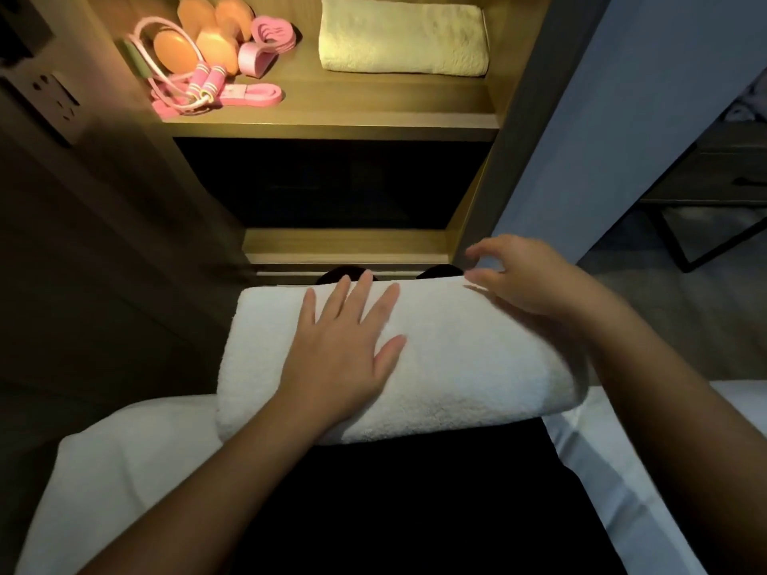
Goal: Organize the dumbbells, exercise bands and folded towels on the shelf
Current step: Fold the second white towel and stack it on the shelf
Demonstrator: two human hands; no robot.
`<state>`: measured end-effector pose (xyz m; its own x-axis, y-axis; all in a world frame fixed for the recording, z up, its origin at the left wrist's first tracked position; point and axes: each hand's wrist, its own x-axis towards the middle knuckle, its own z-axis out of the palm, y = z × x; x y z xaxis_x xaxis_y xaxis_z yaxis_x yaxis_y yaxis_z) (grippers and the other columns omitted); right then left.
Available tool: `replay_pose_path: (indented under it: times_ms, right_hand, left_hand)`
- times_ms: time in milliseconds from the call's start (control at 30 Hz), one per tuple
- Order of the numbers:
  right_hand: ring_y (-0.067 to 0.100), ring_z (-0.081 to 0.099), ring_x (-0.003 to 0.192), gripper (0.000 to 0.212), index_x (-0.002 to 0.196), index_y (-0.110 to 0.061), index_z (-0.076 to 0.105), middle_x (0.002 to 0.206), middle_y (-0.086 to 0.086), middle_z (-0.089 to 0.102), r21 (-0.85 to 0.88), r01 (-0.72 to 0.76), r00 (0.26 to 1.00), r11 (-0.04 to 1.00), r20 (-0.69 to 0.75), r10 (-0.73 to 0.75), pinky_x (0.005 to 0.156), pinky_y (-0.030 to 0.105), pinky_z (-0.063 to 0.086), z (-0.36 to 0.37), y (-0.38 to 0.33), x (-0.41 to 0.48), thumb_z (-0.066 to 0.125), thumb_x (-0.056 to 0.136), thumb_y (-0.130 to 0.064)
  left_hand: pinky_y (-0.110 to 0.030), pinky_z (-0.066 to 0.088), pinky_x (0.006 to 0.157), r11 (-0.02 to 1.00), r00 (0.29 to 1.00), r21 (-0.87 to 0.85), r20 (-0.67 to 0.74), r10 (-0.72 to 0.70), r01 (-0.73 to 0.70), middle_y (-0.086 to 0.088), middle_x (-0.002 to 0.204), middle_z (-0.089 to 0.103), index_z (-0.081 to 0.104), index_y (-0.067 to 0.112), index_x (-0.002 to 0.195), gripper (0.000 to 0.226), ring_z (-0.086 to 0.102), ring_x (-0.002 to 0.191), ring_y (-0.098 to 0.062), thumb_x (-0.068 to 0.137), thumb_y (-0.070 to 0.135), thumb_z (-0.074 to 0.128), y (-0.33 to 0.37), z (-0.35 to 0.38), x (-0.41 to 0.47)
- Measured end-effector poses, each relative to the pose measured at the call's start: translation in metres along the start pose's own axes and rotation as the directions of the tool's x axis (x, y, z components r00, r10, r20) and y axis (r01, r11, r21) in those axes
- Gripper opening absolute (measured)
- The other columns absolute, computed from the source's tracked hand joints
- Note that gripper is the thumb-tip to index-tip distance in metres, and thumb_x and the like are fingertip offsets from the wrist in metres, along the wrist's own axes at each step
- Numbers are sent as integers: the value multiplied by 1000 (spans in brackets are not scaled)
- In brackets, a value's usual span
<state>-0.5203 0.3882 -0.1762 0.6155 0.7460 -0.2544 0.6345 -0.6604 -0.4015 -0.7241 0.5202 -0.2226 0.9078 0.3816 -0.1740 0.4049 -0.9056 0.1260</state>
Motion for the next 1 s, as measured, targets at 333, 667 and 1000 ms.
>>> replay_pose_path:
  times_ms: [333,667,1000]
  right_hand:
    - [19,-16,149,75,153,-34,-12,160,-9,-21,-261,-37,999,965,23,45,117,54,-5,76,-4,-56,-1,87,-70]
    - [25,53,108,65,131,-15,47,129,11,55,590,-571,816,571,334,472,97,40,40,53,29,-68,42,90,-65]
    - [16,61,88,47,115,-10,55,100,2,63,826,-344,853,446,76,517,63,29,46,33,39,-57,62,88,-48]
  left_hand:
    - [-50,-3,120,982,982,-53,-46,-182,179,4,163,-11,-5,32,155,76,-9,150,-17,88,68,-3,-21,9,-23]
    - [-48,47,90,-116,630,-721,663,-404,683,-14,126,57,50,21,127,61,57,106,-33,86,66,47,-68,-17,-46]
    - [-31,47,62,63,782,-919,293,-550,389,-5,103,65,55,13,118,39,64,85,-20,93,43,57,-80,-42,-15]
